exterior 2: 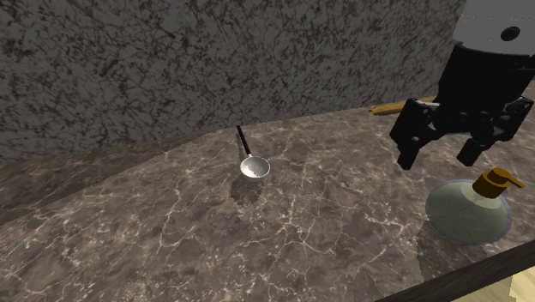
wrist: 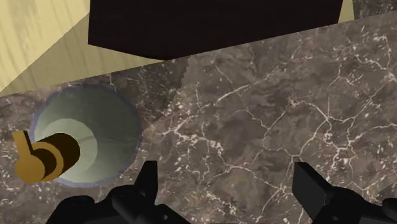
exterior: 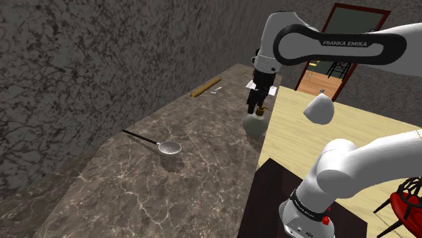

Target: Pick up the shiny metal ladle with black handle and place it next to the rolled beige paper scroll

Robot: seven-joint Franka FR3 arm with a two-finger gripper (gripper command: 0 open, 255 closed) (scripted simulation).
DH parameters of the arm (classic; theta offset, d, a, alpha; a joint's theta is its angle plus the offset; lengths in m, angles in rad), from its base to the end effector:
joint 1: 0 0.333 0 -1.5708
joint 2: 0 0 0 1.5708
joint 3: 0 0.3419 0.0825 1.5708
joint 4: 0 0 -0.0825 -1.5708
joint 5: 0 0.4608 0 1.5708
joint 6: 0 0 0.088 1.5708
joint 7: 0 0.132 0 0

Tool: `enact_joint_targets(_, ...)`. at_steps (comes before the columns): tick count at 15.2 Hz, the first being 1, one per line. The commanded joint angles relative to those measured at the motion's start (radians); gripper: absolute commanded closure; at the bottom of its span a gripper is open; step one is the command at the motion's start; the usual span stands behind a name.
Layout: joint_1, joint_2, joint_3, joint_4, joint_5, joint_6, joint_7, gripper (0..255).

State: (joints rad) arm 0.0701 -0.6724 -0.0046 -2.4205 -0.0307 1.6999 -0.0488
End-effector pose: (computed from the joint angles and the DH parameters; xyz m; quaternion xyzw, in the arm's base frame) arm 0.4007 0.0225 0.5158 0.9978 0.0600 -0.0240 0.0139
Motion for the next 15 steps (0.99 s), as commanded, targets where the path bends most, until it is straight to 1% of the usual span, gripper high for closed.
enact_joint_targets(1, 0.017, 0.048, 0.019, -0.003, 0.021, 0.060, 0.017, 0)
enact_joint_targets(8, 0.066, 0.251, 0.078, 0.052, 0.075, 0.239, 0.061, 0)
enact_joint_targets(15, 0.107, 0.472, 0.134, 0.164, 0.100, 0.382, 0.101, 0)
